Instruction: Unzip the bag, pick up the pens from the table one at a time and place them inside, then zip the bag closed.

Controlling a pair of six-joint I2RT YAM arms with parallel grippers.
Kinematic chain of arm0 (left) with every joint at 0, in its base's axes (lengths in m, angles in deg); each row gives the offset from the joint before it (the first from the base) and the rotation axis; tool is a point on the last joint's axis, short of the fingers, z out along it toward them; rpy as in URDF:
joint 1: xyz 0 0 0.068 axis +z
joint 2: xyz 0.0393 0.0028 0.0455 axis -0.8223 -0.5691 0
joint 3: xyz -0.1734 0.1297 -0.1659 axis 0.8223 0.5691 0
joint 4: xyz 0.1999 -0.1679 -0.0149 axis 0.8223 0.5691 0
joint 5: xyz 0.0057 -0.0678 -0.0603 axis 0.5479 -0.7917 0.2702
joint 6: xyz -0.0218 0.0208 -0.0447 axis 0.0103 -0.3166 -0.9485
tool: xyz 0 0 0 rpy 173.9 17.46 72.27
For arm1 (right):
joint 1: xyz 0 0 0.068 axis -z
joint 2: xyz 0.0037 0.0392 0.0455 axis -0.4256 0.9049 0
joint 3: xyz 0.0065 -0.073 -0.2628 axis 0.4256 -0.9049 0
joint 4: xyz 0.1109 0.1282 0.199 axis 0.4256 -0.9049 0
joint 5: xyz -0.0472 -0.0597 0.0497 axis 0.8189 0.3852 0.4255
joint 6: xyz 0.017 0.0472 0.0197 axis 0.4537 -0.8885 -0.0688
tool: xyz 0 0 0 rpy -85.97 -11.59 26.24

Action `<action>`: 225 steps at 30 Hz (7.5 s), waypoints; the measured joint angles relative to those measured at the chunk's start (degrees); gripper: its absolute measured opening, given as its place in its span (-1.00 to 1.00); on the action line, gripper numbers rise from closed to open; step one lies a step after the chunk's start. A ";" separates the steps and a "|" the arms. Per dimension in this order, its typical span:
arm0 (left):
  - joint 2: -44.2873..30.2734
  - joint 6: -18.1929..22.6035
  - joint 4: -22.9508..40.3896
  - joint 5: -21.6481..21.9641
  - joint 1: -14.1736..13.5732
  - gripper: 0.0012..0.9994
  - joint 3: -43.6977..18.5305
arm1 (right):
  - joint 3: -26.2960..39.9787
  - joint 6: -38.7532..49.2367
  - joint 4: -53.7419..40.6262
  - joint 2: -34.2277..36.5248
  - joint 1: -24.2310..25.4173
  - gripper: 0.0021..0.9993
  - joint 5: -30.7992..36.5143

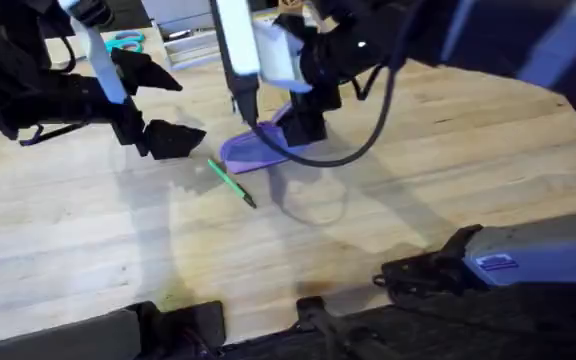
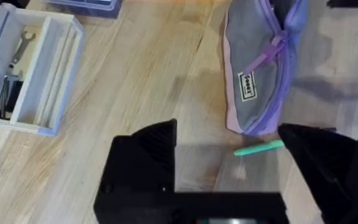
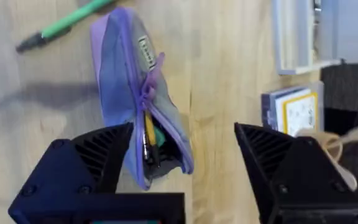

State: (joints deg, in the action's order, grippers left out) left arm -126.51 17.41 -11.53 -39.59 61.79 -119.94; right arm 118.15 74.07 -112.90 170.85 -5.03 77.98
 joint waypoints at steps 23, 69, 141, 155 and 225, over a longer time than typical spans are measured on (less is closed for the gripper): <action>0.00 0.00 -0.92 0.00 0.00 0.99 0.00 | 0.00 -53.45 -0.37 -13.99 -0.15 1.00 -0.78; 0.00 0.00 -1.31 0.00 0.00 0.99 0.00 | 0.00 6.31 -5.53 -8.81 -0.52 0.14 6.38; 0.00 0.00 -1.73 0.00 0.00 0.99 0.00 | 0.04 11.57 -0.15 13.50 -0.20 0.99 -3.16; 0.00 0.00 -1.73 -0.02 0.00 0.99 0.00 | 0.09 11.57 -0.28 13.48 -0.20 1.00 -3.15; 0.00 22.78 7.32 6.71 13.01 0.99 0.00 | 0.09 -82.99 -5.02 4.92 -28.35 1.00 9.46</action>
State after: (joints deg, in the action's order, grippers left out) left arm -126.51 40.19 -4.21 -32.88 74.81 -119.94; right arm 118.24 -8.92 -117.91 175.77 -33.37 87.44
